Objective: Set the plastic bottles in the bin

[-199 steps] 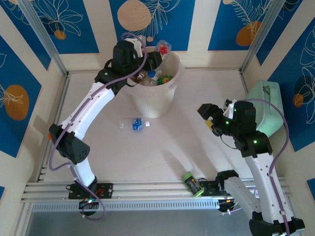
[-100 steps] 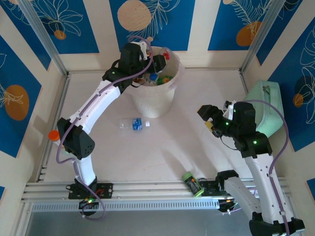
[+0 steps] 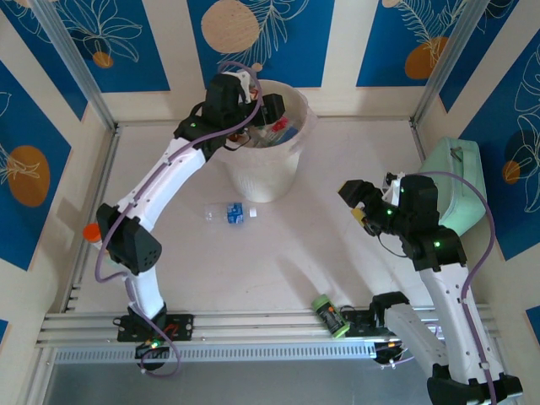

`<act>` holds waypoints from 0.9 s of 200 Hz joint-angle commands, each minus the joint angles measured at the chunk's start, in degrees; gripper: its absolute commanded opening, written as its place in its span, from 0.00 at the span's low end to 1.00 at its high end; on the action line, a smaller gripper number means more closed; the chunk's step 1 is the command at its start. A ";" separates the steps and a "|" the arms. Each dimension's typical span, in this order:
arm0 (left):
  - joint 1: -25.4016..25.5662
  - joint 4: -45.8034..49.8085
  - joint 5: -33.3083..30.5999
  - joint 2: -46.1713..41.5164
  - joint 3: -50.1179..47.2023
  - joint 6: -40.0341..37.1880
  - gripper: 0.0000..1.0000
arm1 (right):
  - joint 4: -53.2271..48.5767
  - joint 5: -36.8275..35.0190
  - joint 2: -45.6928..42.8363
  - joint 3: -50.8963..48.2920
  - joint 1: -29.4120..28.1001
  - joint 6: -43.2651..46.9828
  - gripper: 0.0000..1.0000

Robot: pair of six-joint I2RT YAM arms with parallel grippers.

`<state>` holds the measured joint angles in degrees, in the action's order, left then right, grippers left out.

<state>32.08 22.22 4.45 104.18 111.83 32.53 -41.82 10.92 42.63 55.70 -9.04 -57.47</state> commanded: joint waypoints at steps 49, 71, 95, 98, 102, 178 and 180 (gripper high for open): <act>-2.58 14.84 -18.85 -30.54 -18.80 6.32 0.87 | 2.92 -0.63 2.17 -0.58 -4.36 -0.45 0.86; -5.09 19.05 -19.98 -39.73 -30.23 11.63 0.88 | 3.76 -2.82 3.62 -0.36 -7.34 -0.28 0.86; -6.43 22.25 -19.12 -48.30 -42.27 18.80 0.89 | 4.01 -4.97 5.35 0.71 -10.79 0.33 0.86; -6.49 22.29 -18.66 -49.15 -43.81 19.77 0.89 | 3.95 -5.22 5.47 0.83 -11.18 0.42 0.86; -6.58 22.41 -18.00 -50.12 -45.87 21.05 0.89 | 3.94 -5.66 5.69 0.96 -11.76 0.64 0.86; -6.26 9.12 -3.69 -48.28 -68.98 46.21 0.89 | 2.41 -12.06 8.45 4.12 -21.67 3.42 0.86; -6.20 9.04 -3.73 -47.93 -68.95 46.50 0.89 | 2.37 -12.24 8.44 4.19 -21.93 3.42 0.86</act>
<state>25.74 36.58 -2.57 54.61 43.13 69.69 -38.44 1.91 50.83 57.23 -28.53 -55.88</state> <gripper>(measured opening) 0.877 0.857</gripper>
